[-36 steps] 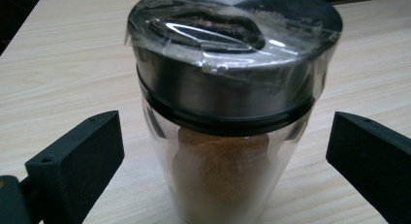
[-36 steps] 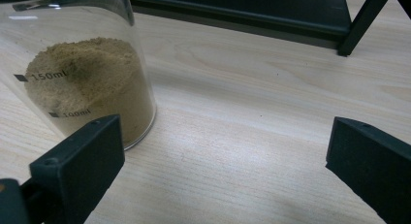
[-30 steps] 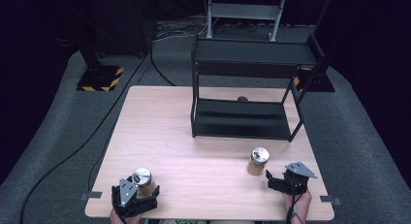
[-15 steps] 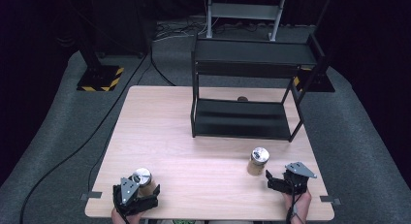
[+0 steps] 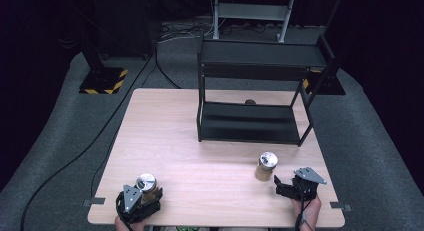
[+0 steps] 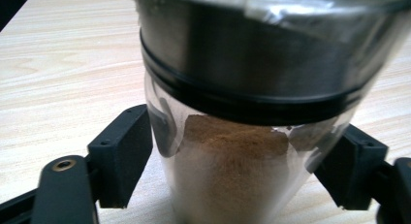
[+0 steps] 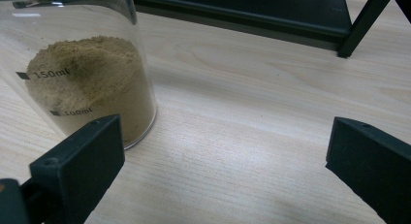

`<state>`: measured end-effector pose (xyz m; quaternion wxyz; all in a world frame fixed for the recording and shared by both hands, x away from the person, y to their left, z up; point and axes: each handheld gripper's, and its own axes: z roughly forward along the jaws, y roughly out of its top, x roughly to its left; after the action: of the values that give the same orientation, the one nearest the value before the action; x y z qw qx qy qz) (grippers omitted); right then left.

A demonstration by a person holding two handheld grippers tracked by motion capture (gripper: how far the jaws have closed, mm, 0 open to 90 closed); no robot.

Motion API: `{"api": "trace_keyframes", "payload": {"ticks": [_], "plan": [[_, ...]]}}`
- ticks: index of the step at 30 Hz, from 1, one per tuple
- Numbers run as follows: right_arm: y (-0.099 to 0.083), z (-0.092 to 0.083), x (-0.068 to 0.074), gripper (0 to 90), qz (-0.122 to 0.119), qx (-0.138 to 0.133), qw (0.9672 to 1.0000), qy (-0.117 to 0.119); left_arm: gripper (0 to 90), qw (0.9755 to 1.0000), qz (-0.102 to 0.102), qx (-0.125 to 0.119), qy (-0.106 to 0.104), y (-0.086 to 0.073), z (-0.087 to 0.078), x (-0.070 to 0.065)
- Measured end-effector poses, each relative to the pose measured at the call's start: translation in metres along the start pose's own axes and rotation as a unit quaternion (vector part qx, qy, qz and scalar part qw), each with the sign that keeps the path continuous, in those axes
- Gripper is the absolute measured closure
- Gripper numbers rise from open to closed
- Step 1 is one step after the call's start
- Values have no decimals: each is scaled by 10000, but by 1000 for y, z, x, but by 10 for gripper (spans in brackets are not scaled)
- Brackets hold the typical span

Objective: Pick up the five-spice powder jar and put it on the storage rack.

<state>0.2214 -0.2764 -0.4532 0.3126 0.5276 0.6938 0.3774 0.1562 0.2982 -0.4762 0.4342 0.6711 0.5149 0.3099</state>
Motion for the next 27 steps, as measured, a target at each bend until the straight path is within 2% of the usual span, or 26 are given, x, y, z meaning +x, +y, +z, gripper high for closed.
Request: {"api": "trace_keyframes", "payload": {"ticks": [10,27], "plan": [[0,0,1,0,-11,11,10000,-10,306,10000,59,-59,-44,-2,0,0],[1,0,0,0,-18,14,10000,7,314,9999,107,-14,-68,1,0,0]]}}
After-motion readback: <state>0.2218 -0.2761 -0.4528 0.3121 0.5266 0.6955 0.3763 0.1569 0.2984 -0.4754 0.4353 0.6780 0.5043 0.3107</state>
